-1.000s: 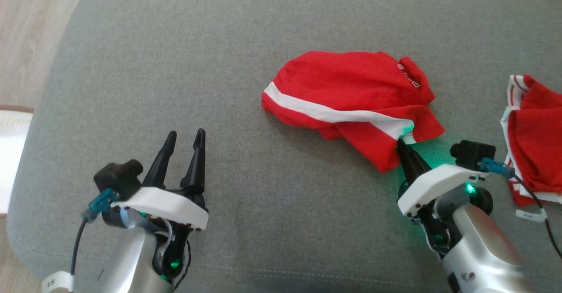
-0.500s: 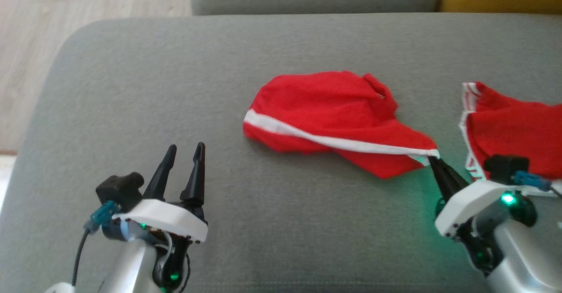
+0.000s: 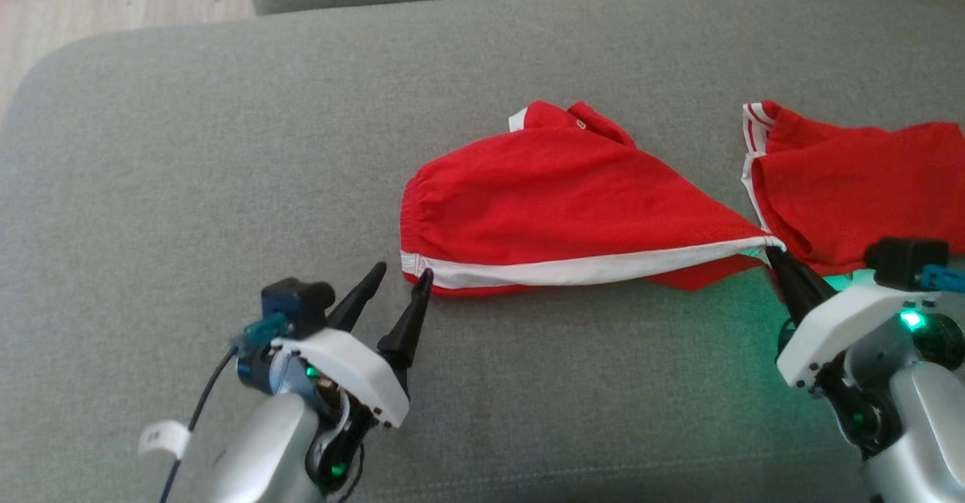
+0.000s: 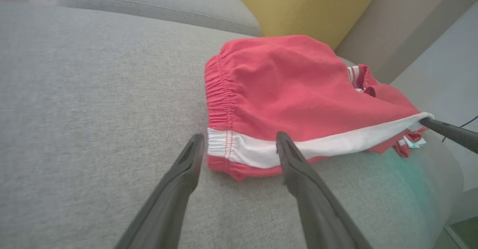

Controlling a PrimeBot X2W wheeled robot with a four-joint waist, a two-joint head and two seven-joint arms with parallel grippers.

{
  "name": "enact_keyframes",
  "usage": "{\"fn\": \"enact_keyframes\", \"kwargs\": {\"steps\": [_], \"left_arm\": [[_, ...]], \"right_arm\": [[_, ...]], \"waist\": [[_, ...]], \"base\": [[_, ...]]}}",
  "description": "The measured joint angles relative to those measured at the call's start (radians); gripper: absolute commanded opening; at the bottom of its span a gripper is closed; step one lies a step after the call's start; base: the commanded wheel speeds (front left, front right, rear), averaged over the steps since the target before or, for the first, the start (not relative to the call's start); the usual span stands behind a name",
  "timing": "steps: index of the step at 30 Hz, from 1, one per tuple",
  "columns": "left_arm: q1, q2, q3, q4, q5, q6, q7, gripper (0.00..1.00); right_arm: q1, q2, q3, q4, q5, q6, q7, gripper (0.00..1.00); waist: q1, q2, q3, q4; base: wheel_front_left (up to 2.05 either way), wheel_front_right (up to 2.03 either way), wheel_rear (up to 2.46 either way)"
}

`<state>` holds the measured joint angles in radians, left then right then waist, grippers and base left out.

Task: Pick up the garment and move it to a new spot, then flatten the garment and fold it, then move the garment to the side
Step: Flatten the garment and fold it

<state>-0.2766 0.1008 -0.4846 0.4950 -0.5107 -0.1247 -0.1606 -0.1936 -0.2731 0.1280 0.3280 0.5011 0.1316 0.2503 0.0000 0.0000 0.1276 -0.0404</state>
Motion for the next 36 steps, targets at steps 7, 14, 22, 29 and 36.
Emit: {"fn": "enact_keyframes", "kwargs": {"steps": [7,14,22,29,36], "left_arm": [[-0.057,0.041,-0.078,0.059,-0.06,0.0,-0.021,1.0],[-0.125,0.05,-0.134,0.147,-0.076,0.0,-0.027,1.0],[-0.188,0.051,-0.207,0.211,-0.126,0.0,-0.038,1.0],[-0.205,0.055,-0.256,0.24,-0.17,0.0,-0.056,0.29],[-0.211,0.063,-0.289,0.242,-0.2,0.0,-0.077,0.0]], "right_arm": [[0.0,0.016,-0.031,-0.033,-0.029,0.0,0.034,0.0],[0.001,0.038,-0.039,-0.058,-0.047,0.0,0.047,0.0],[0.001,0.04,-0.039,-0.067,-0.054,0.0,0.049,0.0],[0.002,0.041,-0.041,-0.067,-0.063,0.0,0.049,0.0],[0.002,0.042,-0.042,-0.066,-0.072,0.0,0.049,0.0]], "waist": [[0.0,0.0,0.018,-0.001],[0.0,0.0,0.031,-0.004],[0.0,0.0,0.046,-0.017],[0.0,0.0,0.046,-0.017],[0.0,0.0,0.037,-0.003]], "base": [[0.0,0.0,0.0],[0.0,0.0,0.0],[0.0,0.0,0.0],[0.0,0.0,0.0],[0.0,0.0,0.0]]}}
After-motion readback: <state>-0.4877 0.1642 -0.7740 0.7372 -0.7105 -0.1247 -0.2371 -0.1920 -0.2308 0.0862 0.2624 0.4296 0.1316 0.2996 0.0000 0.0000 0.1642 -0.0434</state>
